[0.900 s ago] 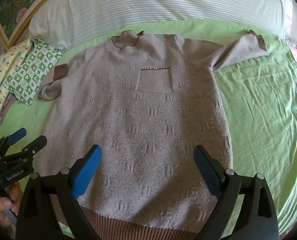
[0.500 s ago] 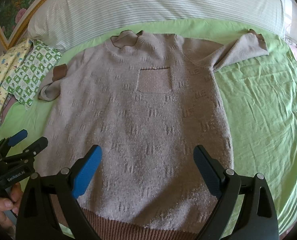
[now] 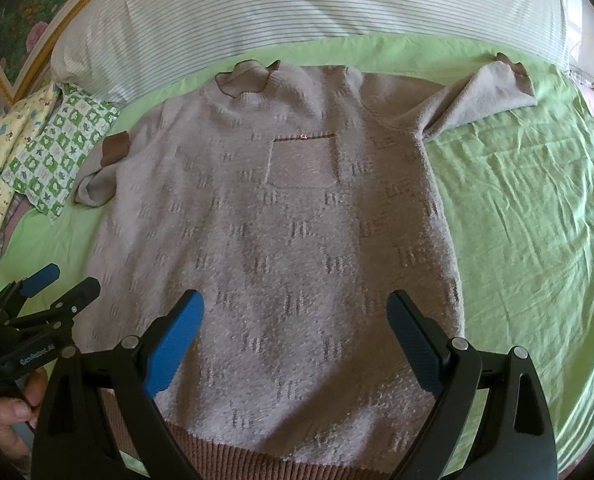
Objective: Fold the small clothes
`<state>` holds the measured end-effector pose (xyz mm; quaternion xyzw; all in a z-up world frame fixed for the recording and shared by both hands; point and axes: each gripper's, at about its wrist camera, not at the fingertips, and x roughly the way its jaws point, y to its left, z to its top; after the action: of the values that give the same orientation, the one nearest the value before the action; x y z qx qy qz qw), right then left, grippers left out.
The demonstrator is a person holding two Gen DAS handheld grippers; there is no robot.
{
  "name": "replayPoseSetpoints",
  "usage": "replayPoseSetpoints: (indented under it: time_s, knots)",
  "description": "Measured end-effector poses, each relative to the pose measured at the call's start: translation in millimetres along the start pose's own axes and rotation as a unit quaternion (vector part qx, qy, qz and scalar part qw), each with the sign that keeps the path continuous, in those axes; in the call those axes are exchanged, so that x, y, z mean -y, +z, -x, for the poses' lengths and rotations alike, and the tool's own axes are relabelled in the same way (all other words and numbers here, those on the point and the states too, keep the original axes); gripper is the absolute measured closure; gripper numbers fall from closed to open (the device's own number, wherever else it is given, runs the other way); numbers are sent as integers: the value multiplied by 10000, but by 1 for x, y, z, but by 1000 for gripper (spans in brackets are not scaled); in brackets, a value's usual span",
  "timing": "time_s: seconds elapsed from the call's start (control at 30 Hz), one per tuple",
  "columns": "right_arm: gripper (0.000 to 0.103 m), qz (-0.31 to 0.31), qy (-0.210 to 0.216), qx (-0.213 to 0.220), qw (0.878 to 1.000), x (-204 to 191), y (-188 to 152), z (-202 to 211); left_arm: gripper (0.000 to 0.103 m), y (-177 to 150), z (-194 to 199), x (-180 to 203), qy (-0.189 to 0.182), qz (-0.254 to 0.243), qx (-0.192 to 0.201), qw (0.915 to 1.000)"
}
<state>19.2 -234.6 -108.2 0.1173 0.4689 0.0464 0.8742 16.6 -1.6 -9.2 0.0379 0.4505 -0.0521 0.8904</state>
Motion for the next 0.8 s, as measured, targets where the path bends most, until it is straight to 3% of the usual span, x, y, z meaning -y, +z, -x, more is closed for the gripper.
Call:
replayPoseSetpoints:
  time_s: [0.47,0.8]
  knots:
    - [10,-244,-40,-5,9997,23,15,-7,10,19,-17,5,112,-4,81,9999]
    - [10,-929,-417,289,9944,92,74,-13,10,70,-45,-13,171,309,118,9993]
